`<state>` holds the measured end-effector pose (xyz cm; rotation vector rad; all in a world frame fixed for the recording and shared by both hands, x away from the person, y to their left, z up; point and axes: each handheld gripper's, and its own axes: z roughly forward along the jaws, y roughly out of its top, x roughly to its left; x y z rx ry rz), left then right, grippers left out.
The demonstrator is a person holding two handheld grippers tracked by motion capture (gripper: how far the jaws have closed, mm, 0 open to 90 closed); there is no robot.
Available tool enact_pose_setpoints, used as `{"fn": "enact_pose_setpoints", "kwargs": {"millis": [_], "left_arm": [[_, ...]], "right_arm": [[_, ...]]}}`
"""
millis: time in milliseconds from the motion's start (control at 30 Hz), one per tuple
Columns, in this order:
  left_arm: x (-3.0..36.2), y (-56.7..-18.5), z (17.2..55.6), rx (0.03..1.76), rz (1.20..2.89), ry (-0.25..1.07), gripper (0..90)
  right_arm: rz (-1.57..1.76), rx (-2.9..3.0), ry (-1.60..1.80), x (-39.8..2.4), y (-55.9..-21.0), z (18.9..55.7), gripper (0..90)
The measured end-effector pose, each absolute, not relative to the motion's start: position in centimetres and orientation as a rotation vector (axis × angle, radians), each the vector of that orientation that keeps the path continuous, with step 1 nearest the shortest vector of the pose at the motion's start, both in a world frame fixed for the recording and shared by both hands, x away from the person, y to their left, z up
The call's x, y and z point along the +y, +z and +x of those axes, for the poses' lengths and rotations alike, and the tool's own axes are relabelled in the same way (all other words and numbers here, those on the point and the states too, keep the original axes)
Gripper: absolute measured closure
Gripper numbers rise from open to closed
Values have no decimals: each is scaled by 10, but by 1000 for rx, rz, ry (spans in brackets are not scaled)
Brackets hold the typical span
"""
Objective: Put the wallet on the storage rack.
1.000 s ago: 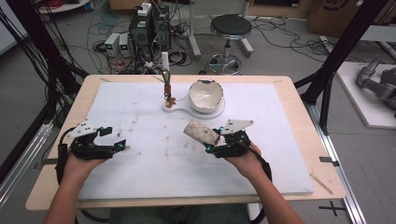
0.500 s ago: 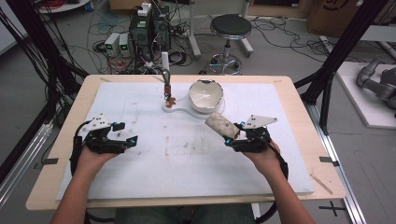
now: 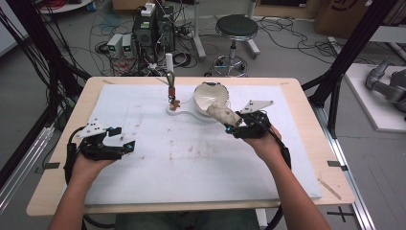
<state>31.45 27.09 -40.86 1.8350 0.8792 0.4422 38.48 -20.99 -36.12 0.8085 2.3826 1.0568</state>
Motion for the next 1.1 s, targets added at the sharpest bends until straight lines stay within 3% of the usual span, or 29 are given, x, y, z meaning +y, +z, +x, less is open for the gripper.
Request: {"fn": "enact_pose_setpoints", "kwargs": {"millis": [400,1100], "left_arm": [[279,-407,310,889,1819,451,179],[283,-407,309,898,1806,449,178]], "right_arm": [[818,2402,898,-180,-341,427,369],[797,2443,655,-146,-352,472,367]]}}
